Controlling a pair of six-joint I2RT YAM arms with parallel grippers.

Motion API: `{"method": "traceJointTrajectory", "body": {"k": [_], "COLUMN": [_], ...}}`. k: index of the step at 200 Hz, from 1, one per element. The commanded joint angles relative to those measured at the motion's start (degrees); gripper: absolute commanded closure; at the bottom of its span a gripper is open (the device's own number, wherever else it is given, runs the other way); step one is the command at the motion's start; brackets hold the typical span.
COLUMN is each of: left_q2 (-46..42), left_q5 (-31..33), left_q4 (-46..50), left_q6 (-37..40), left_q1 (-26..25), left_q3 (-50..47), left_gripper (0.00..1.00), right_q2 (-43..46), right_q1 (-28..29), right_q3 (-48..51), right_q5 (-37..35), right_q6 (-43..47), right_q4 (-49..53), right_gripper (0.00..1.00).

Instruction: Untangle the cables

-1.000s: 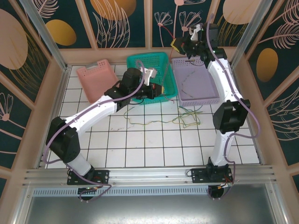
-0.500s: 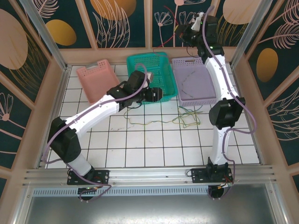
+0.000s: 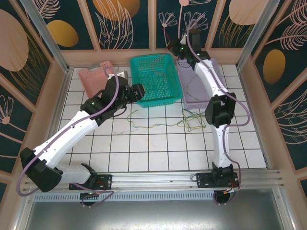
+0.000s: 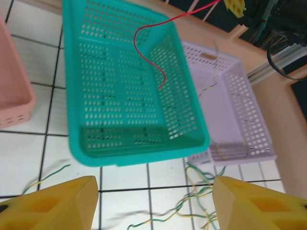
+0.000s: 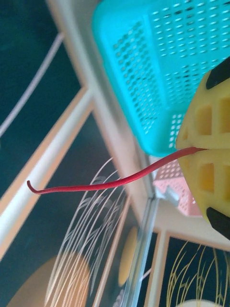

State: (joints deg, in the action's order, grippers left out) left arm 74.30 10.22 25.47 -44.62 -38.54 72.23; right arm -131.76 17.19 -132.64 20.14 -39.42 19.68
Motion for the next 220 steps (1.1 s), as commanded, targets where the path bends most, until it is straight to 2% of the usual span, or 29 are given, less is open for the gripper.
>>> {"method": "traceJointTrajectory", "body": {"k": [1, 29, 70, 86, 108, 119, 135, 164, 195, 220], "left_q2": [-1.67, -2.14, -2.37, -1.59, -0.01, 0.78, 1.78, 4.39, 9.3, 12.59], "left_q5": [0.83, -1.27, -3.63, -5.38, -8.1, -9.52, -12.0, -17.17, -24.09, -29.04], "left_q4": [2.3, 3.08, 2.0, 1.2, 0.04, -0.87, -3.14, -8.12, -11.04, -11.64], "left_q6": [-2.74, -3.78, -4.34, -4.14, -4.19, -4.84, -6.83, -9.36, -8.42, -2.33], "left_q1": [0.74, 1.41, 2.8, 3.61, 4.22, 4.5, 5.14, 5.55, 5.55, 4.79], "left_q3": [-2.7, -4.95, -6.75, -6.59, -6.44, -6.87, -8.22, -10.12, -10.64, -11.62], "left_gripper": [0.35, 0.37, 0.38, 0.38, 0.38, 0.38, 0.38, 0.41, 0.5, 0.52], "right_q2": [-1.34, -3.78, -9.93, -8.84, -3.86, 0.37, 7.74, 22.44, 39.77, 53.07], "right_q1": [2.85, 4.29, 4.28, 4.09, 4.21, 4.3, 4.19, 4.35, 5.54, 5.09], "right_q3": [3.5, 7.28, 0.03, -0.27, -0.12, 1.78, 7.45, 20.8, 43.72, 64.26], "right_q5": [-2.65, -3.62, -3.42, -4.76, -8.94, -12.0, -15.69, -20.75, -26.1, -25.15], "right_q6": [-1.42, -4.48, -6.39, -5.71, -3.79, -2.88, -1.81, -0.8, -0.14, -2.7], "right_q4": [5.72, 7.63, 18.19, 19.21, 19.97, 19.47, 17.34, 13.93, 12.52, 12.39], "right_gripper": [1.0, 1.0, 1.0, 0.8, 0.47, 0.37, 0.3, 0.28, 0.32, 0.38]}}
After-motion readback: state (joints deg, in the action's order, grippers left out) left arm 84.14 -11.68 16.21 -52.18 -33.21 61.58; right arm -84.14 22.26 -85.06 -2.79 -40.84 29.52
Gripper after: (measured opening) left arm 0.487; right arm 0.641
